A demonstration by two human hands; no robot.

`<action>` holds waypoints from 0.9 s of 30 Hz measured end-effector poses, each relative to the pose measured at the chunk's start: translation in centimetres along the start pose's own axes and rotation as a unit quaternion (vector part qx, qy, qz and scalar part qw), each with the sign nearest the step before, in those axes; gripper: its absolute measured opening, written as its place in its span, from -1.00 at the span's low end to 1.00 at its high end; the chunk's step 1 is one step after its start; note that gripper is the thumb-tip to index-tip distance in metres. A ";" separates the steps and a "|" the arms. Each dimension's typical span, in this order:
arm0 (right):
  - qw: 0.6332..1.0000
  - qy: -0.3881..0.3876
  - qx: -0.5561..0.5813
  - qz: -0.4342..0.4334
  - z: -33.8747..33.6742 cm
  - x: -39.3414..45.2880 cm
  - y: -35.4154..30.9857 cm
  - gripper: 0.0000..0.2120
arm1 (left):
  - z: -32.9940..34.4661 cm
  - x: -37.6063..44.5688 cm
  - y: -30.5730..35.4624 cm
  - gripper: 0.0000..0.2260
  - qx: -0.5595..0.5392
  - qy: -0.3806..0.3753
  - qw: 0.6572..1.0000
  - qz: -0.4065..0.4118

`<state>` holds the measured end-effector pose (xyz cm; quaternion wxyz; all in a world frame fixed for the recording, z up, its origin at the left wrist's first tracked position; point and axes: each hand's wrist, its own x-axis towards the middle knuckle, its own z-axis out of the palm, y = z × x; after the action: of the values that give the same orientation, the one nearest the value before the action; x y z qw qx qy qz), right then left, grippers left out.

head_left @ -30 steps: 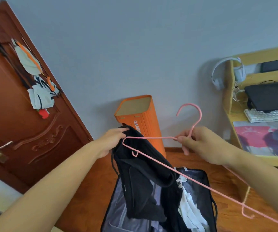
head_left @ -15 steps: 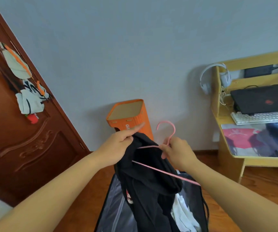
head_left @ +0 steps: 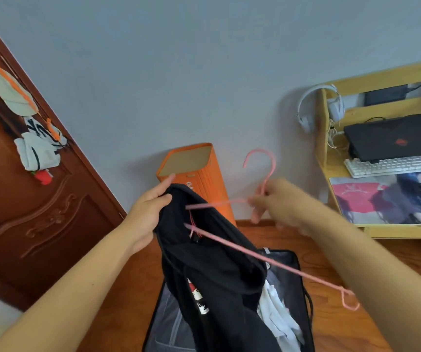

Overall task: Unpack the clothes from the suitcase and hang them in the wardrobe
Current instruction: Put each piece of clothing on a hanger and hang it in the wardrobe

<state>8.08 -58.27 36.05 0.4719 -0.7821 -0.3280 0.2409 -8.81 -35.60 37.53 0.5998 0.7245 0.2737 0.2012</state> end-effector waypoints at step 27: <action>0.991 0.096 0.059 -0.077 6.0 2.3 0.7 -0.59 | 6.3 -4.1 2.4 -0.48 0.025 -0.114 0.993 0.015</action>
<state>5.71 -53.33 32.63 0.5637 -0.7448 -0.3253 0.1472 -7.72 -43.32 38.73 0.6058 0.7614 0.1976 0.1193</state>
